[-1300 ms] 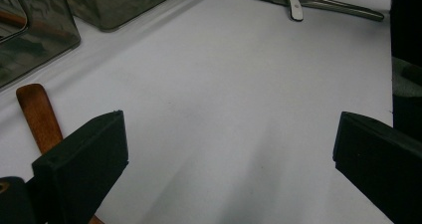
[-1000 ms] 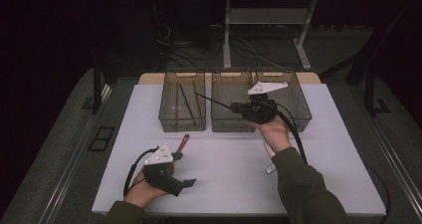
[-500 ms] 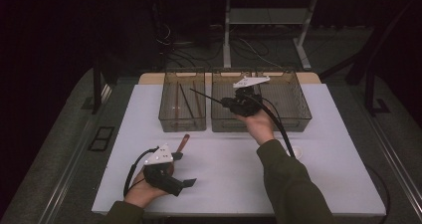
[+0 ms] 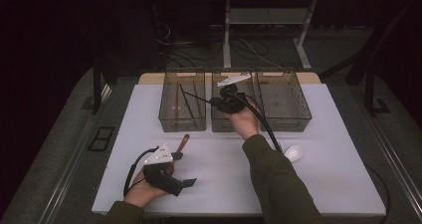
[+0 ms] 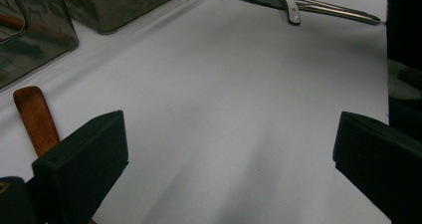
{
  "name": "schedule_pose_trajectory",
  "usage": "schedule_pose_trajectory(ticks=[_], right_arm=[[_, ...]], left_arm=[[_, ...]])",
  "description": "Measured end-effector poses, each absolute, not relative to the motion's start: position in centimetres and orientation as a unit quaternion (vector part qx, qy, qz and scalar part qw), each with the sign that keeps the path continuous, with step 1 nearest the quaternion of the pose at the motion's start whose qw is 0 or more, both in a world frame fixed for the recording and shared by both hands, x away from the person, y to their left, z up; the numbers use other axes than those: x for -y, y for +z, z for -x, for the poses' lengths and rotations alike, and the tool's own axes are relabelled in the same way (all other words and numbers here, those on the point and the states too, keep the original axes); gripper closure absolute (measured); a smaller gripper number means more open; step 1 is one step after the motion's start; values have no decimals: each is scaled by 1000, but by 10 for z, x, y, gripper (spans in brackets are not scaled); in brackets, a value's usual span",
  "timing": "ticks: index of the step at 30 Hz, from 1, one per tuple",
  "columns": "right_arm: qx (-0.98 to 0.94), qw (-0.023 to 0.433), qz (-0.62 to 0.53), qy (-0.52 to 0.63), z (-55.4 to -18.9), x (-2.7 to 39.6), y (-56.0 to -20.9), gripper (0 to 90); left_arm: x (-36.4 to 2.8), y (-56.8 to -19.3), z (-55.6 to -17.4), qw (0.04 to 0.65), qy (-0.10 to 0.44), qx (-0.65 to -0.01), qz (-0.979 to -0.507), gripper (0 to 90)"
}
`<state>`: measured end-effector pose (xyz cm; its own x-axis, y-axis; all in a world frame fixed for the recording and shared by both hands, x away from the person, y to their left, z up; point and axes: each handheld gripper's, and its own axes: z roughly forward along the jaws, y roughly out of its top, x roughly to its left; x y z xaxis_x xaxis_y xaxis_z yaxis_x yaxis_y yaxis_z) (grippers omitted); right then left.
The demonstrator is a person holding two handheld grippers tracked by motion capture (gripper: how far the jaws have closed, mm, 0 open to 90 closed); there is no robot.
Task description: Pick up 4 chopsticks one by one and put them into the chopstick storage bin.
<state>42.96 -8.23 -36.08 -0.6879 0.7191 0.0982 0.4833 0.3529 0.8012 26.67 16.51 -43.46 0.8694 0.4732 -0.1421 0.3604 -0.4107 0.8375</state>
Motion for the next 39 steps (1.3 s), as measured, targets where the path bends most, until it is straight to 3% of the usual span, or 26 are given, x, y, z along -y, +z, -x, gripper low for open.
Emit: schedule_pose_trajectory(ticks=[28, 29, 31, 39], right_arm=[[-817, 142, -399, 391, -473, 23, -377, 852], [-814, 141, -401, 397, -476, 20, -379, 813], [-810, 127, -405, 404, -480, 15, -382, 638], [-802, 93, -402, 432, -472, 33, -377, 467]], left_arm=[[-166, -434, -267, 484, 59, -249, -837, 5], [-166, -434, -267, 484, 58, -249, -837, 5], [-167, -434, -267, 483, 57, -249, -837, 5], [-168, -433, -267, 484, 62, -248, -837, 5]])
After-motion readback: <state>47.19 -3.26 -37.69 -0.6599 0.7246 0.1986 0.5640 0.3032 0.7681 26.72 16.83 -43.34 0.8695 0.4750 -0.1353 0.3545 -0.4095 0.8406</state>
